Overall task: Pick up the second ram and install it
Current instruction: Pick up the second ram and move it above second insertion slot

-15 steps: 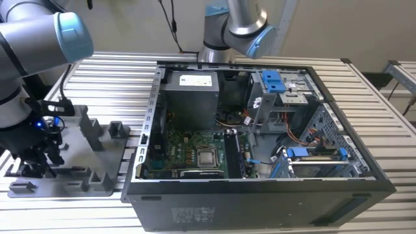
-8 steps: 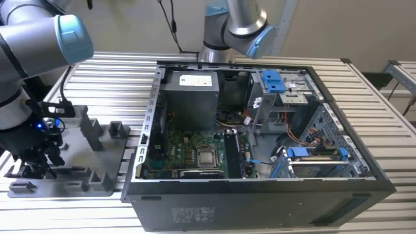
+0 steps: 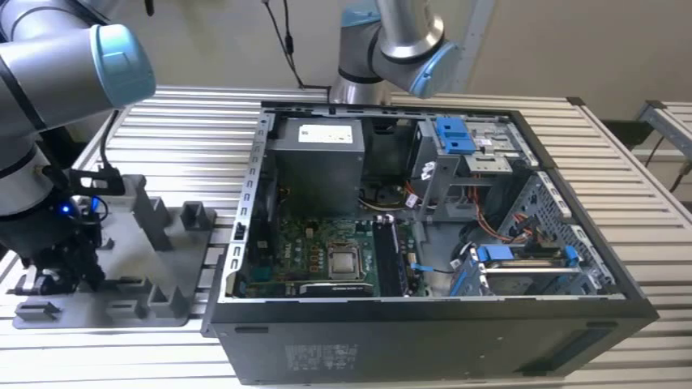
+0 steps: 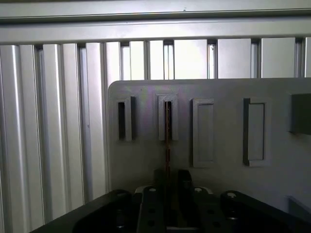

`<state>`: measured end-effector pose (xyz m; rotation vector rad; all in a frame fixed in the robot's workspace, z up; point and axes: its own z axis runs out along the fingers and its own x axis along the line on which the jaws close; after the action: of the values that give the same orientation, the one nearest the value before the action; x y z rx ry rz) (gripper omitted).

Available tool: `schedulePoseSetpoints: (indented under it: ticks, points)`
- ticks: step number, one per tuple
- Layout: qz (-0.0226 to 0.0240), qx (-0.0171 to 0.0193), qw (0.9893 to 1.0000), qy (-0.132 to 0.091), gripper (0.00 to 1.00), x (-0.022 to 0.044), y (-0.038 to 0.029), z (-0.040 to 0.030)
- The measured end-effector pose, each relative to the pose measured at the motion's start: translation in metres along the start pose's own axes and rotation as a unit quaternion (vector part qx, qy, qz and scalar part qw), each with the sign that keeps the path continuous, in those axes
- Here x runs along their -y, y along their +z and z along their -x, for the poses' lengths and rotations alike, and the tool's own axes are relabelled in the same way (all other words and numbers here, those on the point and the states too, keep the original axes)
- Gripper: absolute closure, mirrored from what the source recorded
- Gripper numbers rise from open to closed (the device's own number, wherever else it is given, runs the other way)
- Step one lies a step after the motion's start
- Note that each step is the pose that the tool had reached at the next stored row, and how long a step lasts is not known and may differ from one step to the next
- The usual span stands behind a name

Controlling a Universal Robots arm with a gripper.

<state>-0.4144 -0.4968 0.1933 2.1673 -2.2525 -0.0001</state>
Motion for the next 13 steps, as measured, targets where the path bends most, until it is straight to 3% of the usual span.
schedulePoseSetpoints:
  ticks: [3, 4, 6, 13]
  points:
    - [0.0, 0.0, 1.0, 0.0, 0.75, 0.0, 0.0, 0.0]
    - [-0.0001, 0.0, 1.0, 0.0, 0.82, 0.0, 0.0, 0.0]
    - [-0.0001, 0.0, 1.0, 0.0, 0.86, 0.0, 0.0, 0.0]
    - [-0.0002, 0.0, 1.0, 0.0, 0.86, -0.0001, 0.0, 0.0]
